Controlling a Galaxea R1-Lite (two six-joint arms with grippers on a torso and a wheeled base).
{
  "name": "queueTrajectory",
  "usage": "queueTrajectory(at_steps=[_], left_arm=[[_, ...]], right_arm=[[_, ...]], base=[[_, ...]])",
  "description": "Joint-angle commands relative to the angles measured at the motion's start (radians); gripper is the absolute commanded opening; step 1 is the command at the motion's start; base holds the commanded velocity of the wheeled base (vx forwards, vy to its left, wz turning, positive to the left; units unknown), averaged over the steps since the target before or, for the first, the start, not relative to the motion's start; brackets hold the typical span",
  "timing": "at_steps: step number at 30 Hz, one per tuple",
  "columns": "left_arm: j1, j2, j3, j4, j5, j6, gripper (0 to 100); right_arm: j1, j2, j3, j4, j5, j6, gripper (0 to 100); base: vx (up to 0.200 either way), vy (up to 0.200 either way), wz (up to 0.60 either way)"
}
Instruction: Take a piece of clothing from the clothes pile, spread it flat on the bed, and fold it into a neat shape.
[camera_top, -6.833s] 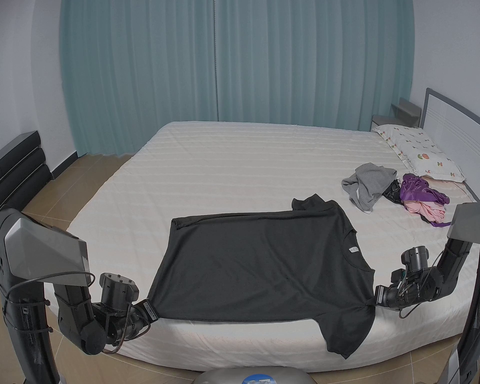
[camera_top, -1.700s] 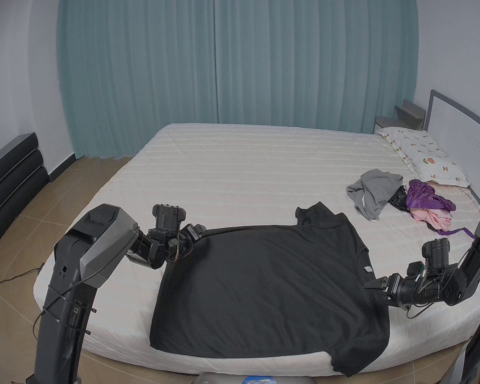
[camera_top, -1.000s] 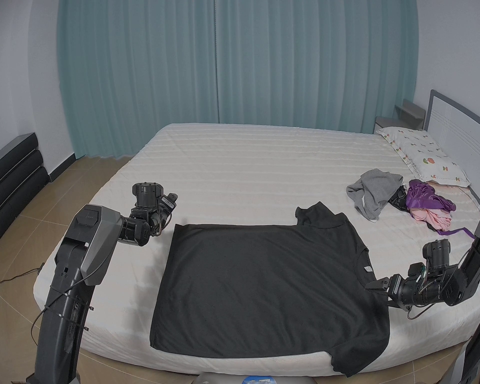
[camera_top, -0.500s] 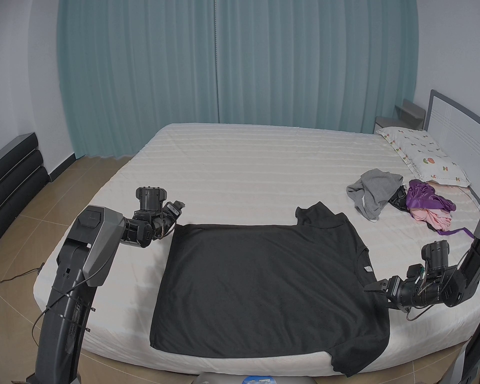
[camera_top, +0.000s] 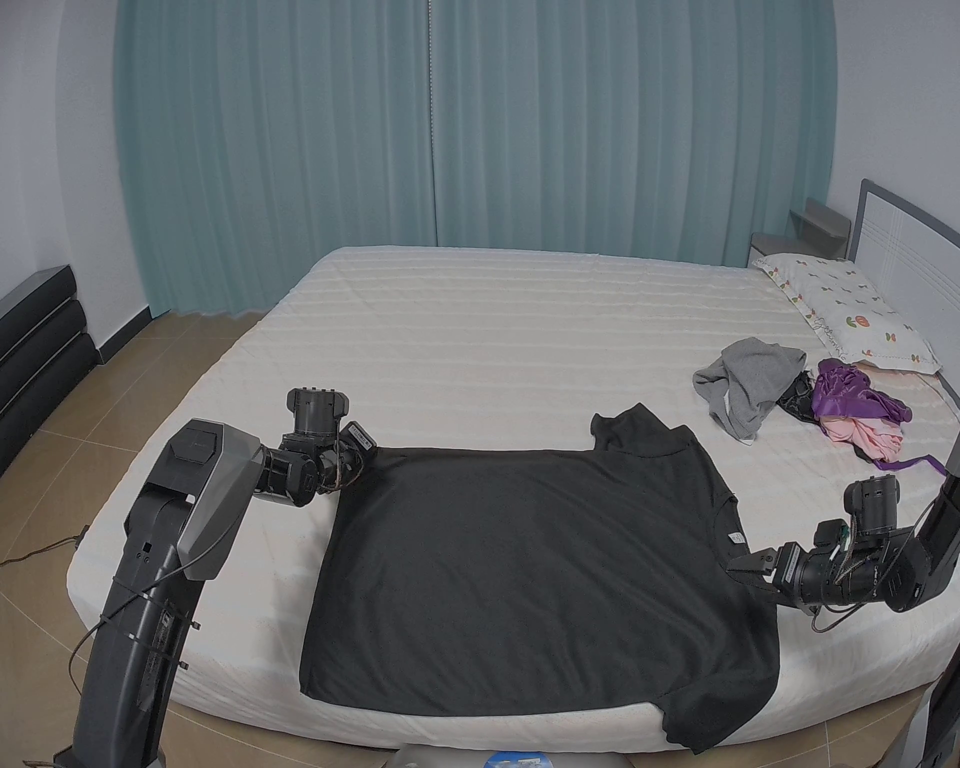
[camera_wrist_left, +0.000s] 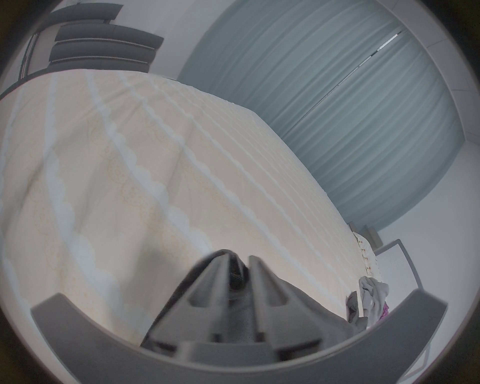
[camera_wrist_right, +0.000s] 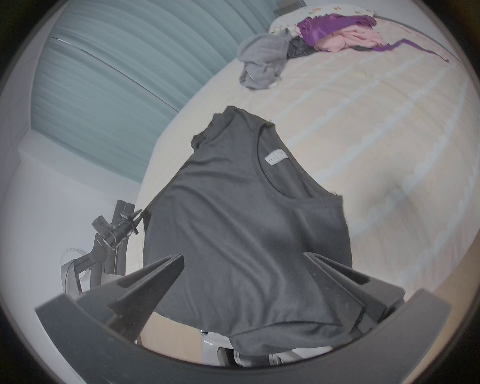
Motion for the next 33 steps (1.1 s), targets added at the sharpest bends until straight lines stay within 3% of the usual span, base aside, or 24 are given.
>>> queueTrajectory(at_steps=[1,7,12,18,22,33], left_arm=[[0.009,-0.003,-0.009,-0.004,0.041,0.004,0],[0.021,-0.035,-0.01,-0.005,0.067,0.041,0],[0.016,-0.077,-0.01,-0.001,0.078,0.08,0],[0.015,-0.087,-0.009,0.004,0.098,0.08,0],[0.01,-0.083,-0.003,0.006,0.113,0.08,0],[0.003,-0.087,0.022,0.007,0.126,0.08,0]], right_arm=[[0.01,0.001,-0.005,-0.046,0.0,-0.001,100],[0.03,0.088,-0.102,-0.083,-0.009,-0.002,100],[0.038,0.255,-0.41,-0.071,-0.167,-0.001,100],[0.039,0.386,-0.652,-0.048,-0.183,-0.002,100],[0.042,0.513,-0.864,0.087,-0.187,-0.002,100],[0.064,0.719,-1.307,0.291,-0.244,-0.004,100]], base=[[0.0,0.0,0.0],[0.0,0.0,0.0],[0.0,0.0,0.0],[0.0,0.0,0.0],[0.0,0.0,0.0],[0.0,0.0,0.0]])
